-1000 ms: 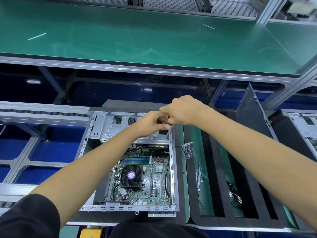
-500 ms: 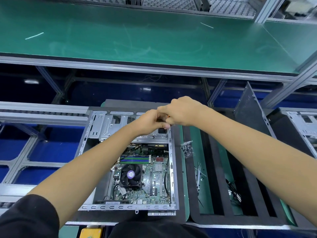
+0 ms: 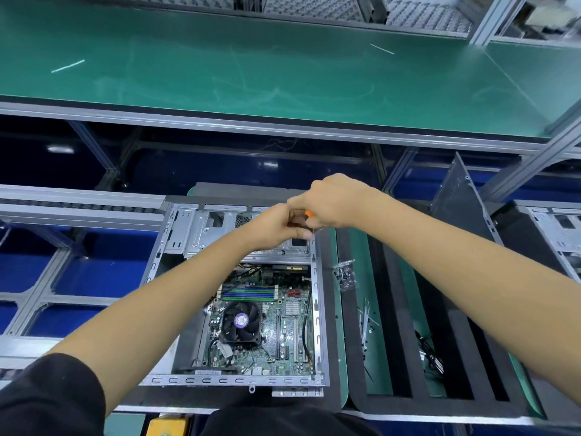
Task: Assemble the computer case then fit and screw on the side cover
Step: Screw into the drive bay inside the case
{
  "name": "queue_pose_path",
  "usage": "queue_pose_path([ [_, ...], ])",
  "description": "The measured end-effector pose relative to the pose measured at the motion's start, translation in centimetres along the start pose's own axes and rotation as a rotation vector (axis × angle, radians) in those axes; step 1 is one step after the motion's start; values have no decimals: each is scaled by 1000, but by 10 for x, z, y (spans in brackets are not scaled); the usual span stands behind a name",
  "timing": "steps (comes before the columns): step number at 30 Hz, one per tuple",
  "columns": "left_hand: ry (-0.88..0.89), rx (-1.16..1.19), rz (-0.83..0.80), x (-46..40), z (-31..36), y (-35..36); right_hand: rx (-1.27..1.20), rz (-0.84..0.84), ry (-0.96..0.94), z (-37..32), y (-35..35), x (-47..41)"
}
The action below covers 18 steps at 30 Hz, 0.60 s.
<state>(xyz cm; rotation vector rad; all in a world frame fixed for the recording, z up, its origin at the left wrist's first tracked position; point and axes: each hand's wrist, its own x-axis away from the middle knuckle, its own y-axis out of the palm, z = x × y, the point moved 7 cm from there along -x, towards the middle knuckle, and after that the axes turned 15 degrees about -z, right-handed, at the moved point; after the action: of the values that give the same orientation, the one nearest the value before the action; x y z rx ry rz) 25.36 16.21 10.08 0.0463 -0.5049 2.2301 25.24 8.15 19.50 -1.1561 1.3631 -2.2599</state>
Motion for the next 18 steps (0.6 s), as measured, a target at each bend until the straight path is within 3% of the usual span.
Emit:
queue_pose_path([
  [6, -22, -39, 192, 0, 1, 4, 92, 14, 157, 3, 8, -2],
  [11, -64, -150, 45, -5, 0, -2, 60, 33, -17, 2, 10, 1],
  [14, -24, -116, -47, -4, 6, -1, 67, 16, 49, 7, 8, -1],
  [18, -1, -129, 166, -3, 12, -10, 107, 24, 137, 11, 11, -1],
])
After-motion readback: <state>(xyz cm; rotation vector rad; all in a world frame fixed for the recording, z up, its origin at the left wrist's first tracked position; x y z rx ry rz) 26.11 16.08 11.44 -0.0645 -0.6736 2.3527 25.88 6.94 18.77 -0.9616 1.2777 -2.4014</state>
